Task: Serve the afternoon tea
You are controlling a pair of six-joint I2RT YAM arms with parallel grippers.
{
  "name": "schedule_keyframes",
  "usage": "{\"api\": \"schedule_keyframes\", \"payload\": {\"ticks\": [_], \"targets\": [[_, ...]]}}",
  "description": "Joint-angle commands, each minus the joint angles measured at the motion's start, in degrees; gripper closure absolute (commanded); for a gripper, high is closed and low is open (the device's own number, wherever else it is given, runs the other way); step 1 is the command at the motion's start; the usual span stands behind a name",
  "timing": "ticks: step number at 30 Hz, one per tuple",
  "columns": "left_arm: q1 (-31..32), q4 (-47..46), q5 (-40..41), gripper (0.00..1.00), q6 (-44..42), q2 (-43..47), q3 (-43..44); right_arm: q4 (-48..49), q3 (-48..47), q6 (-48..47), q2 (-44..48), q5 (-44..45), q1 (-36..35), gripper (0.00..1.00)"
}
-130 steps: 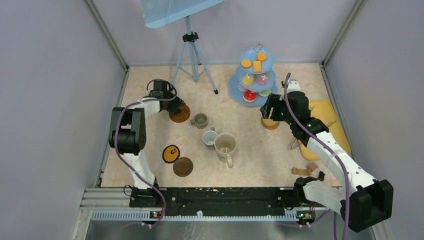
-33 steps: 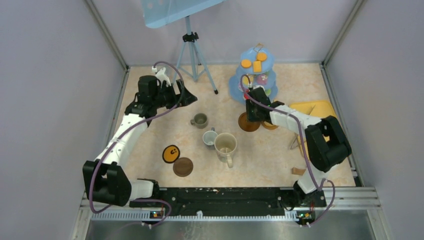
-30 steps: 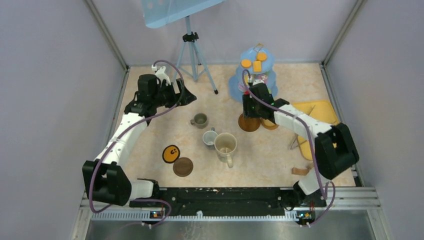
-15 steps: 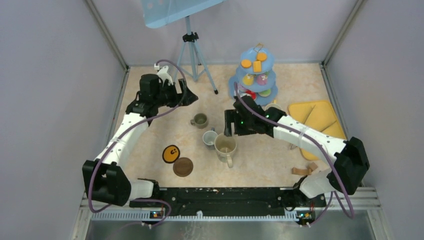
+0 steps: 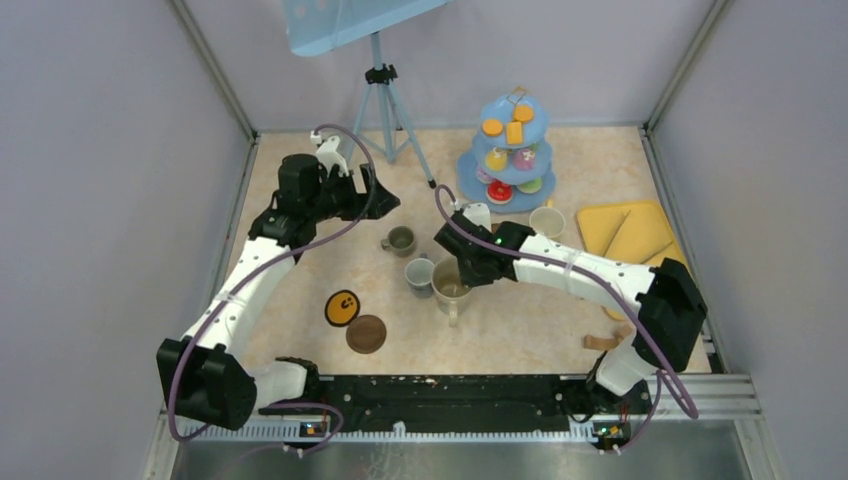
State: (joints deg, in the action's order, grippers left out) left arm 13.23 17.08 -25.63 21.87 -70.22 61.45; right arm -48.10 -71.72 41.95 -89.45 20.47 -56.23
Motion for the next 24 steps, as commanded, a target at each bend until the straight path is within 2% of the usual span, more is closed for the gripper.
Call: {"api": "schedule_keyframes", "payload": {"ticks": [1,5,8,15,18,24], "targets": [[0.1,-0.9,1.1,0.07,-1.1,2.2,-1.1,-1.8,-6.4,-3.0,4.4,8.3,0.6,1.0],[0.1,-1.8,0.1,0.06,-0.3,1.8,-1.4,0.1,-7.3,-9.1,8.6,7.5,5.0,1.0],[0.1,-2.5,-0.5,0.06,0.2,1.3,-1.2,4.1,-5.0,-13.4,11.6,2.4,12.0,1.0],[0.1,-2.6,-1.0,0.06,0.8,0.5,-0.8,11.7,-3.7,-18.9,10.6,-8.2,26.3,1.0],[0.1,-2.4,-0.8,0.06,0.8,0.5,-0.8,13.0,-4.3,-20.1,7.9,-11.4,29.4,1.0],[0.1,-2.3,-0.2,0.06,0.8,0.8,-1.4,14.9,-5.1,-22.7,3.3,-10.6,30.7,1.0]]}}
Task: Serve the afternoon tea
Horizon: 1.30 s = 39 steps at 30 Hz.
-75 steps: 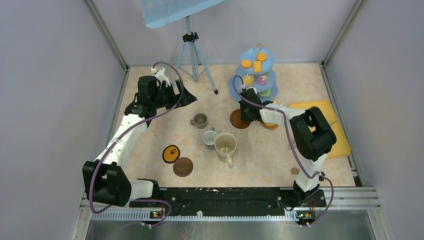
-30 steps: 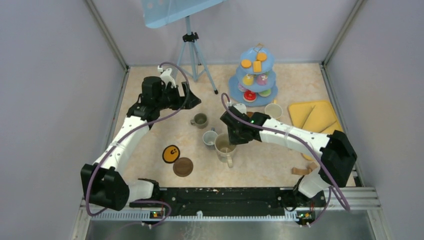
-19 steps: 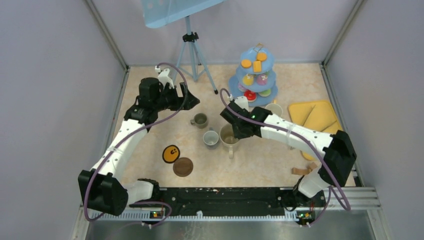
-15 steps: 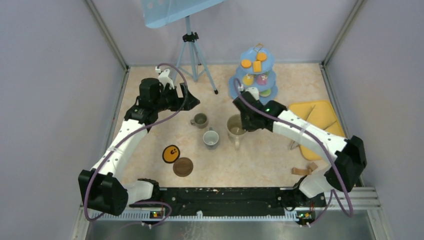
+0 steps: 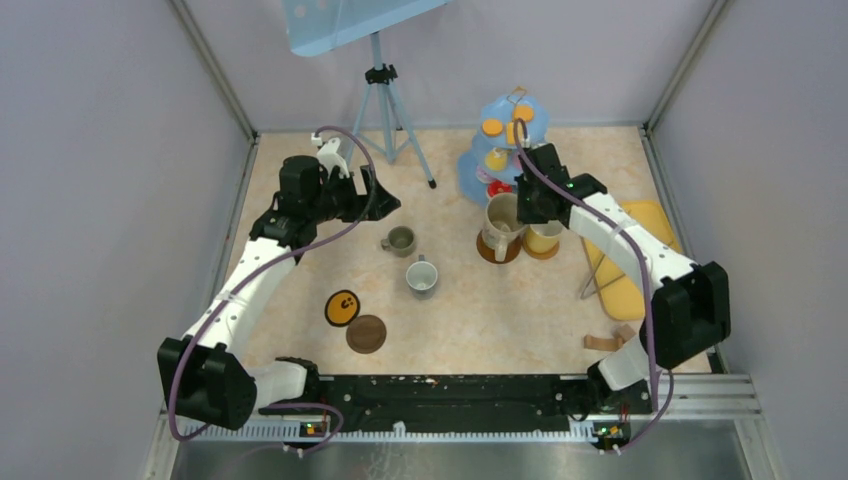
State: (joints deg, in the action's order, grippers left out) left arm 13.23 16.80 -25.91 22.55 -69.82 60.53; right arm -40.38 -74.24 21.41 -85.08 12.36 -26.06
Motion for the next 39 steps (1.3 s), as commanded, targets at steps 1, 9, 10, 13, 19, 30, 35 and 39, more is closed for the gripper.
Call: {"api": "schedule_keyframes", "payload": {"ticks": [1,9,10,13,19,30,35,39], "targets": [[0.1,-2.1,0.1,0.06,0.1,0.3,-0.6,7.5,-2.6,-2.6,-1.9,-2.2,0.6,1.0],[0.1,-2.7,-0.2,0.06,0.0,-0.7,-0.4,7.9,-4.2,-3.4,-5.5,-1.4,1.0,1.0],[0.1,-2.7,-0.2,0.06,0.0,-0.9,-0.4,7.8,-4.3,-3.4,-5.8,-1.3,1.0,1.0],[0.1,-2.8,-0.3,0.06,-0.1,-1.2,-0.3,7.6,-4.2,-3.2,-6.2,-1.3,1.0,1.0],[0.1,-2.7,-1.2,0.06,-0.5,-2.6,-0.4,7.0,-4.4,-3.8,-6.9,-0.3,1.0,1.0],[0.1,6.0,12.1,0.07,4.0,1.5,-8.0,5.9,-6.0,-5.4,-5.1,-1.0,1.0,0.63],[0.2,8.1,14.2,0.06,12.3,5.4,-16.7,4.4,-8.3,-6.6,-3.3,-1.3,0.9,0.54],[1.9,11.2,15.2,0.13,17.5,8.0,-22.5,4.4,-8.9,-8.1,0.5,-0.5,0.7,0.5]]}}
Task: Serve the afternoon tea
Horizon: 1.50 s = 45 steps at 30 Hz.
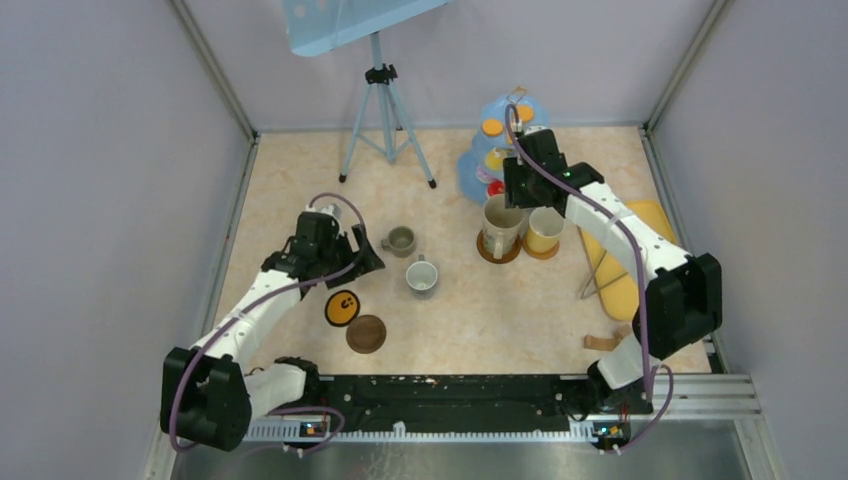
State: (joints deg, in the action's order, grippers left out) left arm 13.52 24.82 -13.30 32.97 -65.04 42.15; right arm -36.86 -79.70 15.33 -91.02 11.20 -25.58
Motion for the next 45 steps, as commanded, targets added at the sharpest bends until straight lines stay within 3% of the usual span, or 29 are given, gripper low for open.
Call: {"api": "schedule_keyframes", "payload": {"ticks": [1,7,14,27,31,34,45], "targets": [[2.9,4.0,2.7,0.19,7.9,4.0,-5.3,1.3,-3.3,-2.1,7.5,0.6,0.1,0.5],[14.2,6.3,9.4,0.32,13.5,7.5,-11.1,4.8,0.1,-2.0,13.8,-2.2,-0.9,0.5],[17.1,2.1,12.7,0.48,16.8,7.7,-17.1,7.2,6.0,-1.5,20.3,-4.7,-1.7,0.5],[42.9,-2.1,19.2,0.43,28.5,0.3,-17.4,11.1,14.4,-1.2,31.7,-9.0,-2.3,0.5],[52.3,-6.6,20.8,0.38,25.8,-8.2,-12.2,11.5,17.8,-0.8,35.3,-7.4,-2.3,0.5],[55.7,-9.4,22.0,0.34,20.3,-16.7,-5.1,10.5,20.0,0.2,37.9,-4.1,-2.3,0.5],[56.3,-15.3,21.5,0.28,1.4,-45.3,29.2,-1.5,22.3,5.9,48.4,9.7,-2.2,0.47]]}}
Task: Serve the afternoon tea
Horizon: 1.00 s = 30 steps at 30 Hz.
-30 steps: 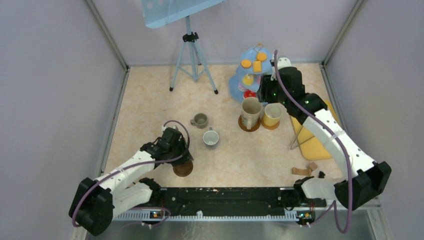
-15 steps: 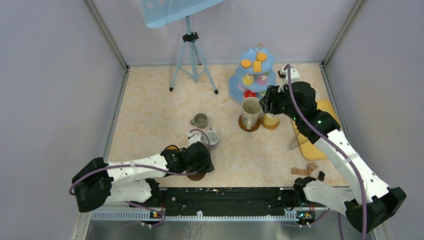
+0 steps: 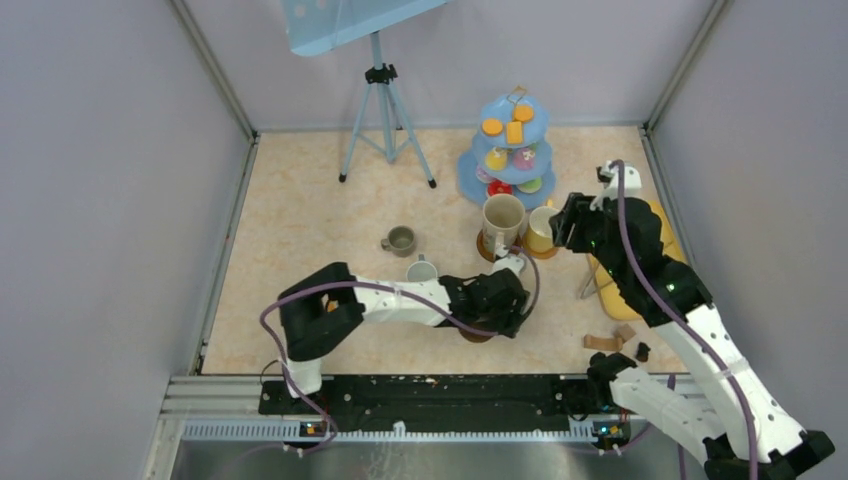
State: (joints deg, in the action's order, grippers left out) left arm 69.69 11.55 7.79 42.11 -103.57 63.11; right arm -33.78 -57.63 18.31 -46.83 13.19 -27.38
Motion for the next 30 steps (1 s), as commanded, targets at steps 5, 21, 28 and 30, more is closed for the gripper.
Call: {"api": "schedule_keyframes", "payload": {"ticks": [5,21,28,30], "targets": [[0.1,-3.2,0.3,0.23,-11.5,-5.0,11.6,-9.1,1.7,5.5,7.6,10.0,-0.3,0.46],[-0.5,3.6,25.6,0.02,-25.4,42.8,-15.2,3.4,15.6,10.6,-10.8,-9.2,-8.8,0.29],[-3.0,4.0,28.6,0.01,-23.6,47.7,-19.0,0.0,13.0,16.2,-24.5,-1.7,-21.3,0.43],[-3.2,4.2,28.6,0.01,-23.8,47.1,-18.6,0.1,14.7,18.2,-24.2,-1.3,-21.9,0.44]]}}
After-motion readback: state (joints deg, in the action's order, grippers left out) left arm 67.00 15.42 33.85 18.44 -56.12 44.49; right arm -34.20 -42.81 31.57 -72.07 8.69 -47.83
